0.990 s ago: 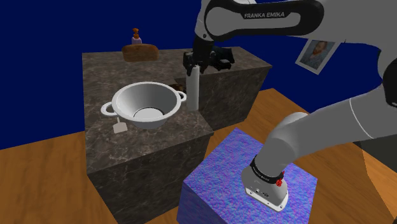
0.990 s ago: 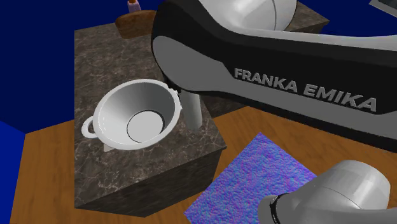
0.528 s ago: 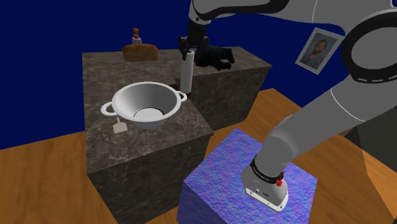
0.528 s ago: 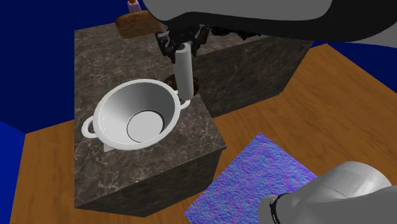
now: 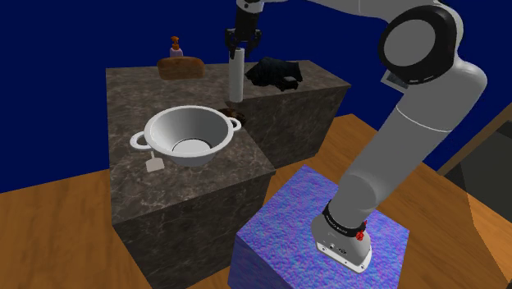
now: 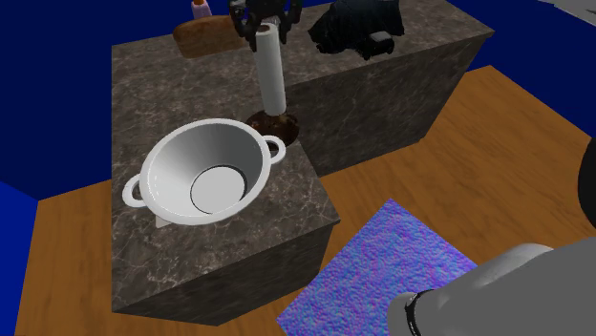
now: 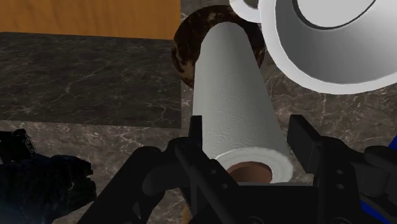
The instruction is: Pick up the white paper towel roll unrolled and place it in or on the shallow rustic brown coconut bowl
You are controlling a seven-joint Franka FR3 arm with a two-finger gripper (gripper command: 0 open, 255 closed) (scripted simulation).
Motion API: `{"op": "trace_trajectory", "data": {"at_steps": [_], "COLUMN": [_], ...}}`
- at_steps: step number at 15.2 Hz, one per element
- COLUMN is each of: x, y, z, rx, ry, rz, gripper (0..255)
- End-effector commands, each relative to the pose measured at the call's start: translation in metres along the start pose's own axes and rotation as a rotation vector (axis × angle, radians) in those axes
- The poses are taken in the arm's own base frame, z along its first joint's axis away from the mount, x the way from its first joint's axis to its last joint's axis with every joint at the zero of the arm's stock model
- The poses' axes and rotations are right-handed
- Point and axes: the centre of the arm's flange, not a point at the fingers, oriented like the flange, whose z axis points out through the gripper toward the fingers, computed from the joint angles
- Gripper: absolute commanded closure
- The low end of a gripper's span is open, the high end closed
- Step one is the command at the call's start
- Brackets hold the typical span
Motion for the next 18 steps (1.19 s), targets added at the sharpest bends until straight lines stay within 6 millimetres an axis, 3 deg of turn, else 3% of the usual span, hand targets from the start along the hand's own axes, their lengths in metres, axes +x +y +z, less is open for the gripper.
{"op": "trace_trajectory", "data": {"at_steps": [1, 4, 18], "x": [0.024, 0.055, 0.04], "y": [0.005, 0.013, 0.013], "z": [-0.006, -0.009, 0.064], "rx": [0.0, 0.0, 0.0], "ry": [0.0, 0.0, 0.0], "rz": [0.0, 0.0, 0.0], "gripper": [255, 255, 255]}}
